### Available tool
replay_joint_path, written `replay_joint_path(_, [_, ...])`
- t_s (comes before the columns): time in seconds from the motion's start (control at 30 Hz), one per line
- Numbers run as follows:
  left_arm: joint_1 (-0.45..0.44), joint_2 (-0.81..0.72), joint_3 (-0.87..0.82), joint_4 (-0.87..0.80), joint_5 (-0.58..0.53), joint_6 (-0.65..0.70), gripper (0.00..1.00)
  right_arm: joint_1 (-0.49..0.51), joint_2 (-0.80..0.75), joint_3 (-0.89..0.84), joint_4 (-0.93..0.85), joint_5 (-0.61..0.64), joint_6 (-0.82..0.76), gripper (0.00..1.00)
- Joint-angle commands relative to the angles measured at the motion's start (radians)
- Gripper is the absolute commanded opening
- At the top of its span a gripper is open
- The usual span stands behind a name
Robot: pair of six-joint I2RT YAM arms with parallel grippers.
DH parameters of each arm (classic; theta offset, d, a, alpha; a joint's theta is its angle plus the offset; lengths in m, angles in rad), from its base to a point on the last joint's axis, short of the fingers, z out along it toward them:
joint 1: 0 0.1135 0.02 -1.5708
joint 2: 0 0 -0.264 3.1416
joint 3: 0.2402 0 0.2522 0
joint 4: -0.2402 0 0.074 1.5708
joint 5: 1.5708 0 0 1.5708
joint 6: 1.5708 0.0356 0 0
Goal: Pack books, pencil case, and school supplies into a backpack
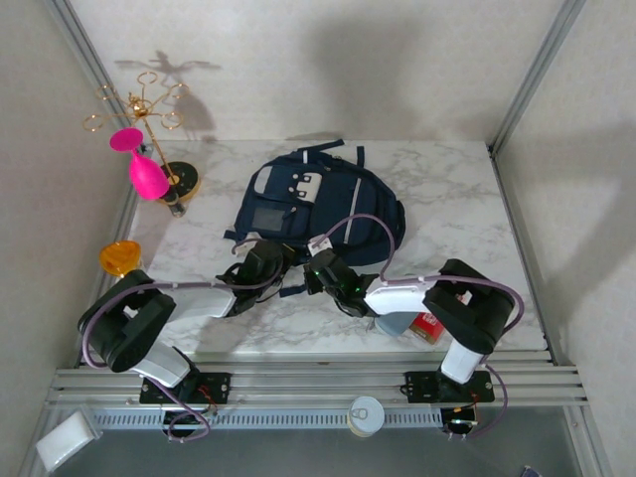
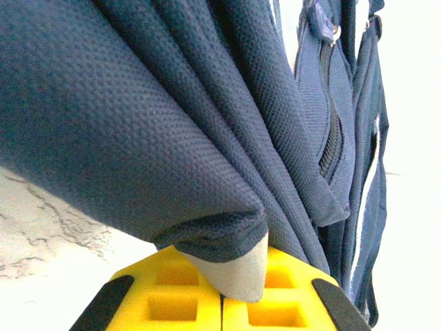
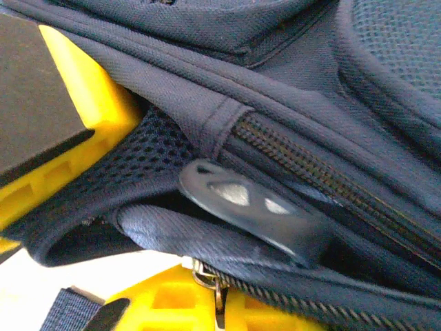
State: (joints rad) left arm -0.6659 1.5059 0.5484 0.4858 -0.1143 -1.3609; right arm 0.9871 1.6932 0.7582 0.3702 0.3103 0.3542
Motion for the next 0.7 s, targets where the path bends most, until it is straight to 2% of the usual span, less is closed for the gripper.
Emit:
replay_joint_path(0.0, [0.04, -0.059, 0.041, -0.007, 0.019, 0.056, 0.0, -0.009, -0.056, -0.029, -0.092, 0.039, 0.009, 0.0])
replay_joint_path(0.27, [0.197, -0.068, 0.048, -0.042, 0.074, 0.129, 0.0, -0.01, -0.157, -0.059, -0.248, -0.043, 0.039, 0.0])
replay_joint_path(0.43, [0.283, -0.049, 0.09, -0.09, 0.097, 0.206, 0.0, -0.014, -0.235, -0.069, -0.382, -0.027, 0.101, 0.0])
replay_joint_path(0.6, [0.295, -0.028, 0.108, -0.076, 0.174, 0.218, 0.0, 0.004, -0.259, -0.036, -0.372, -0.138, 0.139, 0.0])
replay_joint_path(0.63, [0.291, -0.028, 0.105, -0.06, 0.197, 0.218, 0.02, 0.004, -0.251, -0.025, -0.37, -0.149, 0.146, 0.0])
replay_joint_path(0.67, [0.282, -0.035, 0.101, -0.056, 0.219, 0.218, 0.14, 0.003, -0.242, -0.011, -0.369, -0.161, 0.149, 0.0])
